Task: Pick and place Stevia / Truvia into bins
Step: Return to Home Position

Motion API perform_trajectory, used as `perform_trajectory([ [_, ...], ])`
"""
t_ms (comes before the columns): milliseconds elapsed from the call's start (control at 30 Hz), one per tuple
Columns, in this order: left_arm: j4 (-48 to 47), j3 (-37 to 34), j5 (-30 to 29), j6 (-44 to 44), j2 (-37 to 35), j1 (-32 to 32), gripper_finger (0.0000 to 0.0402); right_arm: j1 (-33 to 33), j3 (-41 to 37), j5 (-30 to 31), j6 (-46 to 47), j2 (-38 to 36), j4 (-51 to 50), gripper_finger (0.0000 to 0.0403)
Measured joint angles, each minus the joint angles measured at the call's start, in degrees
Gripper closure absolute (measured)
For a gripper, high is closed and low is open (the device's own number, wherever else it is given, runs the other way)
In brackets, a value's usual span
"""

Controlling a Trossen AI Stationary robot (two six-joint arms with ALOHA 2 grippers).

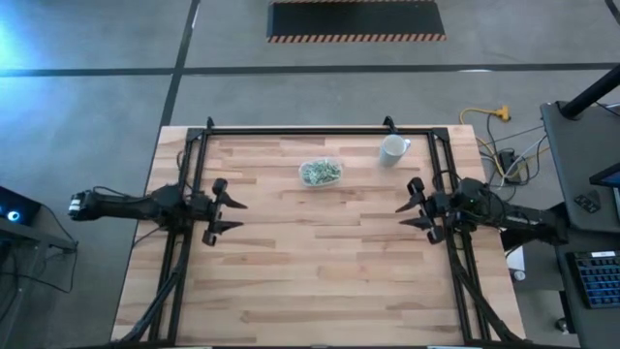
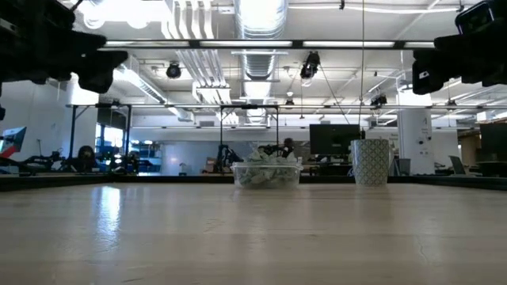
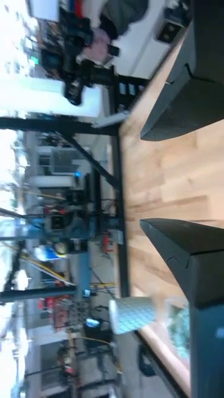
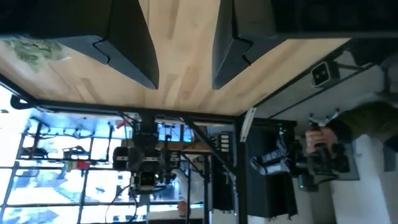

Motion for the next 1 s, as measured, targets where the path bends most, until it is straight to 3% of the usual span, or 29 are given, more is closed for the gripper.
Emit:
perform_trajectory([
  [267,-6.52,-0.04,0.0,0.0,-7.38,-0.8,0.0202,4.96,0.02,-1.21,1.25,0.32,0.02,0.0262],
  [333,-6.74,-0.04,0.0,0.02,-6.75,-0.84,0.0202,6.91,-0.04,1.91,2.9,0.29,0.06,0.0263],
  [500,-6.91,-0.02,-1.4,0.26,-6.81,-0.87,0.0202,14.12,-0.09,20.33,3.74,0.92,-0.9,0.0266],
  [600,-6.53,-0.02,-1.4,0.48,-7.02,-0.87,0.0202,18.88,-0.09,25.45,2.2,1.4,-0.79,0.0264],
  [767,-8.36,-0.02,-1.23,1.48,-7.01,-0.87,0.0202,24.4,-0.09,29.97,1.09,1.3,-2.81,0.0266],
  [1000,-10.05,-0.02,2.03,1.97,-7.02,-0.92,0.0202,26.18,0.32,28.72,-1.16,1.1,-3.98,0.0266],
])
